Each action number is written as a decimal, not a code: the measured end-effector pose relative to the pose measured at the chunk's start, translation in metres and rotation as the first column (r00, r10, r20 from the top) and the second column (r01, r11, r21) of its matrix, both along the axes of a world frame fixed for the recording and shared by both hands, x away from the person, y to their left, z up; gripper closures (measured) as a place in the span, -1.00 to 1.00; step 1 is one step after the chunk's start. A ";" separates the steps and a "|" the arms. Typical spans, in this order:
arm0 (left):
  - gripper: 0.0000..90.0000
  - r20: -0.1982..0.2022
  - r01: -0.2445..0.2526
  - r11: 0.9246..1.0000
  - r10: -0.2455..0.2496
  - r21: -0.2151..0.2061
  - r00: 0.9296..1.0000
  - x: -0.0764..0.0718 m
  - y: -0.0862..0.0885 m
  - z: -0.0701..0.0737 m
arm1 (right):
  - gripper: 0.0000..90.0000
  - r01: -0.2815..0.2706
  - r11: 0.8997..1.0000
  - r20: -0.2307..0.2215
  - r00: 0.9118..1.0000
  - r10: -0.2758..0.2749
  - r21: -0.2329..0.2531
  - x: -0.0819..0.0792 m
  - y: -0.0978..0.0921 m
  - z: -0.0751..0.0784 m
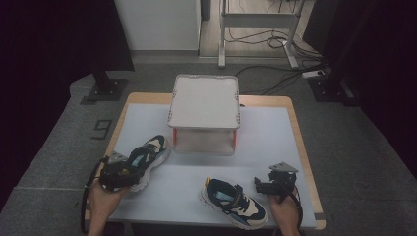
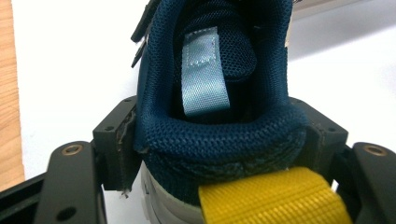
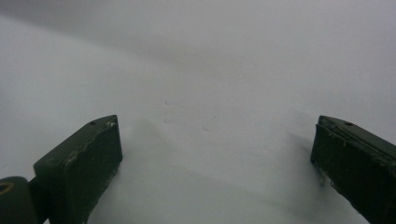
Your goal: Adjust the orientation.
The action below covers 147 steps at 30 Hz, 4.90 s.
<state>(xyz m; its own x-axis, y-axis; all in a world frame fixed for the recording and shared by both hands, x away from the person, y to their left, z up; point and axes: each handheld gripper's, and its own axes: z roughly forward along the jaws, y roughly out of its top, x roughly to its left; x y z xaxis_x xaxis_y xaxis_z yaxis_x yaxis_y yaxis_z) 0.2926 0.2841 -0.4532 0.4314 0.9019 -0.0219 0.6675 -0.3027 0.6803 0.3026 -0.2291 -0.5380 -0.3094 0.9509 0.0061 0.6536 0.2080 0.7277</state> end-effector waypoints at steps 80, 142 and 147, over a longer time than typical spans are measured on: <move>-0.52 0.092 0.057 0.998 -0.057 0.008 0.994 0.076 -0.109 0.008 | -0.96 -0.002 1.000 0.001 1.000 0.002 0.000 0.000 0.000 0.000; -1.00 0.072 0.192 0.981 -0.189 -0.039 0.979 0.031 -0.072 -0.009 | -0.96 -0.003 1.000 0.002 1.000 0.003 0.000 0.000 0.000 0.000; -1.00 0.070 0.185 0.983 -0.183 -0.018 0.981 0.015 -0.054 -0.029 | -0.96 -0.002 1.000 0.001 1.000 0.002 0.000 0.000 0.000 0.000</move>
<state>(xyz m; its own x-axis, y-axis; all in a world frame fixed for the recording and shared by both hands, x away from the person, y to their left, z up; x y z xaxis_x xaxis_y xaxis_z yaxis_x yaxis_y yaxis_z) 0.3079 0.2306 -0.4818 0.5911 0.8066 -0.0077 0.5541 -0.3991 0.7306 0.3024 -0.2292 -0.5379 -0.3118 0.9501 0.0064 0.6526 0.2093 0.7283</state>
